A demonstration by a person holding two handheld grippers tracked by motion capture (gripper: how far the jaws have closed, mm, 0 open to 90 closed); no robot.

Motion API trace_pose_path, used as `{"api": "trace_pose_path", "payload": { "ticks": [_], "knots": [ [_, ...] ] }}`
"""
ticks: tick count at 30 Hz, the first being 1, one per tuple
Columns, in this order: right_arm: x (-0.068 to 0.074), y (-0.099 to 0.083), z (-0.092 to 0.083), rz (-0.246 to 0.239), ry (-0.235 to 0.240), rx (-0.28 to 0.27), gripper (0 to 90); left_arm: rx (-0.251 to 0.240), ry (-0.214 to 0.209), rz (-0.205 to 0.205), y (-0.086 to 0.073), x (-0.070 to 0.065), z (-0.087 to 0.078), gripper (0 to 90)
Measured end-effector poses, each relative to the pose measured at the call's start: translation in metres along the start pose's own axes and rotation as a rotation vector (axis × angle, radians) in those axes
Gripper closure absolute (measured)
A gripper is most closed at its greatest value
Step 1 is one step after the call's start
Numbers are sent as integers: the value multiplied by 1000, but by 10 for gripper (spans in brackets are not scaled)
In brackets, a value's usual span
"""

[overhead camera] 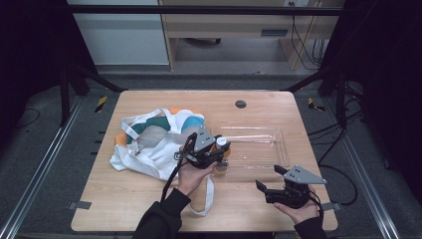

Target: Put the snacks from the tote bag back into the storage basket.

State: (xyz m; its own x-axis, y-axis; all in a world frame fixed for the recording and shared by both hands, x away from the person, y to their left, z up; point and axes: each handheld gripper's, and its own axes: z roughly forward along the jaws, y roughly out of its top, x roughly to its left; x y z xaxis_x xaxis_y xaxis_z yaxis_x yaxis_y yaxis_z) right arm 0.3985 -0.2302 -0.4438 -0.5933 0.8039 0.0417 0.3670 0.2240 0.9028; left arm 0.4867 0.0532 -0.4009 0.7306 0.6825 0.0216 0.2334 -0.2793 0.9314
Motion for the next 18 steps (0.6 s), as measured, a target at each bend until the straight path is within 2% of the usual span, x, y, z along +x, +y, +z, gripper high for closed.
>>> {"api": "trace_pose_path", "payload": {
  "ticks": [4, 8, 18],
  "knots": [
    [0, 0, 0, 0, -1, 0, 154, 4, 2, 1, 0, 0, 0, 579],
    [0, 0, 0, 1, -3, -1, 154, 8, -1, 2, 2, 1, -4, 516],
    [-1, 0, 0, 5, -10, 0, 150, 32, -23, 34, 7, 6, -29, 384]
  ]
}}
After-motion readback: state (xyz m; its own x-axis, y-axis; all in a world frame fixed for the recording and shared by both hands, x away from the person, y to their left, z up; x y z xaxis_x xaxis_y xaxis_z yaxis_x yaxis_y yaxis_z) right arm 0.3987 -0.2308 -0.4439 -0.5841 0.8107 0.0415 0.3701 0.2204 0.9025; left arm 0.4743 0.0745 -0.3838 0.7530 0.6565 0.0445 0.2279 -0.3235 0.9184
